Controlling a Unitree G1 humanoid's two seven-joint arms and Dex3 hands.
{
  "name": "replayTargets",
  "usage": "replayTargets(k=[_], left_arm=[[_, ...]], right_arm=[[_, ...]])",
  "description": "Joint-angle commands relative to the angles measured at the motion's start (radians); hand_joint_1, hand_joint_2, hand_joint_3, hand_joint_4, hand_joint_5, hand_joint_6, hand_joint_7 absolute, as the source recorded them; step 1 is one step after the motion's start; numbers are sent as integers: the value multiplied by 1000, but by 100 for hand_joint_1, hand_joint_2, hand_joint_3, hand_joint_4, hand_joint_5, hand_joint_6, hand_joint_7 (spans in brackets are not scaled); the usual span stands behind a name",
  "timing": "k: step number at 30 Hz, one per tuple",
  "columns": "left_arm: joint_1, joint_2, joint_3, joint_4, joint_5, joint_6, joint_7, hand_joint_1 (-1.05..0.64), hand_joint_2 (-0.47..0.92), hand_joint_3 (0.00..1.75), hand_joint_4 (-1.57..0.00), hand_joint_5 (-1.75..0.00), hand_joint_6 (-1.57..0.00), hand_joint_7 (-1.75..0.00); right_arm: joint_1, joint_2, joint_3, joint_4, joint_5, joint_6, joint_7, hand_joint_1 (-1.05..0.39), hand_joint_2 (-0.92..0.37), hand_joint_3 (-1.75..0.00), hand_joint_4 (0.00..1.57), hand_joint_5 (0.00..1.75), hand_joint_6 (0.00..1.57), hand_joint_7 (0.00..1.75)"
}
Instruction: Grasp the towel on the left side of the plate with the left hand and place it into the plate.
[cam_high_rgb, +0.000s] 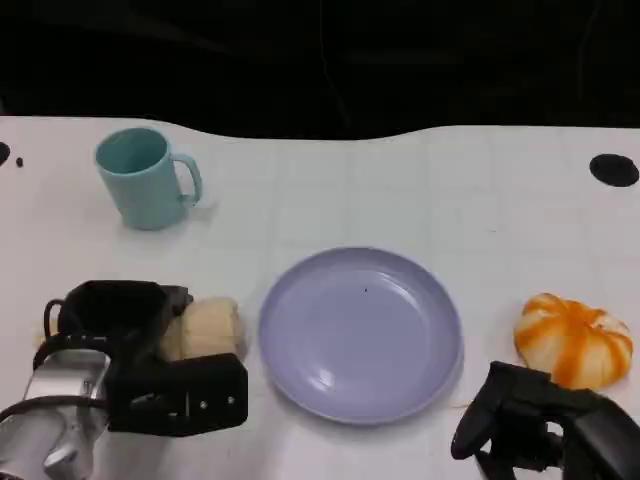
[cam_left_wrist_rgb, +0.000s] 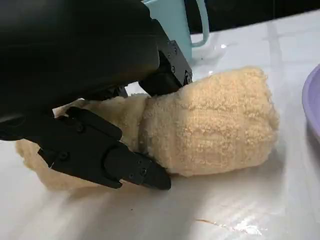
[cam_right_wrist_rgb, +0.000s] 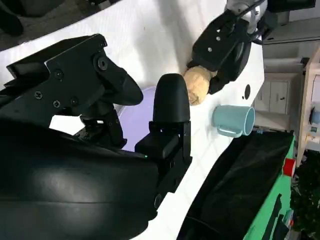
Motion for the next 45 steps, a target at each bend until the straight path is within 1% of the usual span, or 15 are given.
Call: replayTargets(k=[1,4,6,9,12,13,17,22,25,30,35,37,38,41,45], left_arm=[[46,13,8,2,-23,-49,143,-25,92,20,-82,-173,-59,-160],[64,16,33,-46,-54,-55,183,-25,92,18,-85,-174,-57,-162],[77,15,55,-93,-74,-40,179,-24,92,22,-84,-175,-52,-172],[100,-6,110,-194,-146,-8,141,-22,92,30,-85,-175,-55,-174],[113,-17,138,-295,-185,33,88,-20,71,79,-87,-175,-61,-175],[116,-17,140,-325,-188,46,72,-20,68,85,-87,-175,-61,-175],[110,-13,111,-438,-150,65,28,-20,58,94,-89,-175,-62,-175],[82,-48,71,-517,-135,76,-35,-20,54,92,-90,-175,-62,-175],[54,-78,36,-517,-118,73,-56,-22,52,97,-93,-175,-64,-175],[-3,-145,-28,-451,-97,71,-70,-23,53,84,-92,-175,-65,-173],[-46,-191,-71,-386,-98,70,-85,-22,55,84,-91,-175,-65,-173],[-63,-209,-88,-369,-96,85,-106,-24,56,86,-91,-175,-66,-170],[-69,-217,-95,-361,-94,90,-113,-24,55,86,-91,-175,-70,-160],[-83,-244,-113,-332,-90,99,-115,-22,50,81,-91,-175,-77,-145],[-93,-263,-133,-309,-81,103,-117,-22,56,77,-90,-175,-77,-136]], right_arm=[[0,-5,-11,-14,9,1,1,-5,-60,-108,73,175,62,146],[0,-5,-11,-15,8,9,0,-5,-60,-109,73,175,63,146],[-1,-6,-13,-13,6,4,0,-4,-59,-110,73,175,63,146],[-1,-7,-20,-12,8,5,0,-4,-59,-110,72,175,62,146],[-3,-9,-24,-9,6,0,2,-4,-59,-110,71,175,62,145],[-3,-10,-25,-8,7,0,4,-4,-59,-110,71,175,62,145],[-4,-9,-28,-6,11,5,9,-4,-59,-109,72,175,62,145],[-3,-7,-27,-7,12,8,10,-5,-60,-108,72,175,62,145],[-3,-9,-27,-7,12,6,14,-5,-60,-108,72,175,62,145],[0,-8,-29,-10,10,5,15,-5,-60,-109,72,175,62,145],[2,-7,-31,-16,17,15,18,-5,-60,-108,71,175,61,145],[2,-8,-30,-14,14,8,18,-5,-61,-108,71,175,61,145],[2,-8,-30,-12,11,3,17,-5,-60,-108,71,175,61,145],[1,-8,-29,-6,9,-8,19,-5,-60,-108,71,175,62,145],[1,-7,-28,-10,11,3,19,-6,-60,-108,71,175,62,145]])
